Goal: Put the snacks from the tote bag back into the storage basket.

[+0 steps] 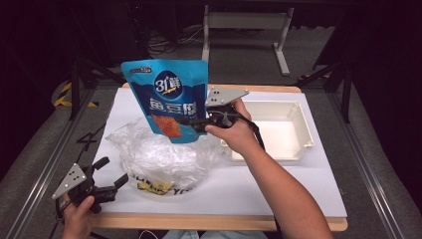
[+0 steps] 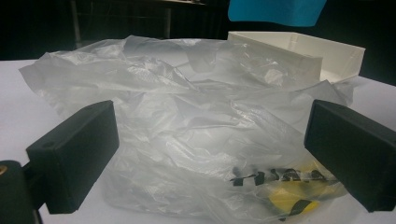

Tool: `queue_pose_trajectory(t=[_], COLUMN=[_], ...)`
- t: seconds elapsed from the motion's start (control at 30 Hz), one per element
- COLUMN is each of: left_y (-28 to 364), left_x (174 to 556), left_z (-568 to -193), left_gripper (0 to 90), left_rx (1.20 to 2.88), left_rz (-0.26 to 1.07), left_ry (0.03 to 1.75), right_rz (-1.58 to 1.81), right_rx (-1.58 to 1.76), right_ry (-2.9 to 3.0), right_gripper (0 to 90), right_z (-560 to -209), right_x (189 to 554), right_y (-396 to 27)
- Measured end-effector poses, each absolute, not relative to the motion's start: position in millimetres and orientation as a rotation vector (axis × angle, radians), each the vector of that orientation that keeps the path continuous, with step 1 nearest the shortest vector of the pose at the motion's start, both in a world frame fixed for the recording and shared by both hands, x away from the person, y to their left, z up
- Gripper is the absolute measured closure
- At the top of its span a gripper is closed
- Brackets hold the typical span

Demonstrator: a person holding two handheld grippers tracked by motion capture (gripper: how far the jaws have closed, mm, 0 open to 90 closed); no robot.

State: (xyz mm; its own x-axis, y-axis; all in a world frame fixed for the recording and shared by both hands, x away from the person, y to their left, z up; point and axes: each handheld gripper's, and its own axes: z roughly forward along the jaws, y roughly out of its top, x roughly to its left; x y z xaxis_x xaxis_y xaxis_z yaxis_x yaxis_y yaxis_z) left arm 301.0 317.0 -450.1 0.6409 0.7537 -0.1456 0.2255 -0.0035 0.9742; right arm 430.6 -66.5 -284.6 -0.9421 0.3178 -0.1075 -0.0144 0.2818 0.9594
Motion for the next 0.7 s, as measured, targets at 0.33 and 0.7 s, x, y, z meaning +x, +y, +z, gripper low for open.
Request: queue_pose_trajectory(t=[0.33, 0.7], left_y=[317, 316], left_x=[301, 302], left_z=[-450, -451], left_gripper=[3.9, 3.9], left_rx=[1.559, 1.556], left_rz=[0.507, 0.506], left_ry=[0.842, 0.845], right_rz=[1.681, 1.671], right_rx=[0.312, 0.365], right_ry=[2.253, 2.211], right_gripper=[54.6, 55.1], right_z=[-276, -266], right_x=[432, 431], right_y=[-93, -129])
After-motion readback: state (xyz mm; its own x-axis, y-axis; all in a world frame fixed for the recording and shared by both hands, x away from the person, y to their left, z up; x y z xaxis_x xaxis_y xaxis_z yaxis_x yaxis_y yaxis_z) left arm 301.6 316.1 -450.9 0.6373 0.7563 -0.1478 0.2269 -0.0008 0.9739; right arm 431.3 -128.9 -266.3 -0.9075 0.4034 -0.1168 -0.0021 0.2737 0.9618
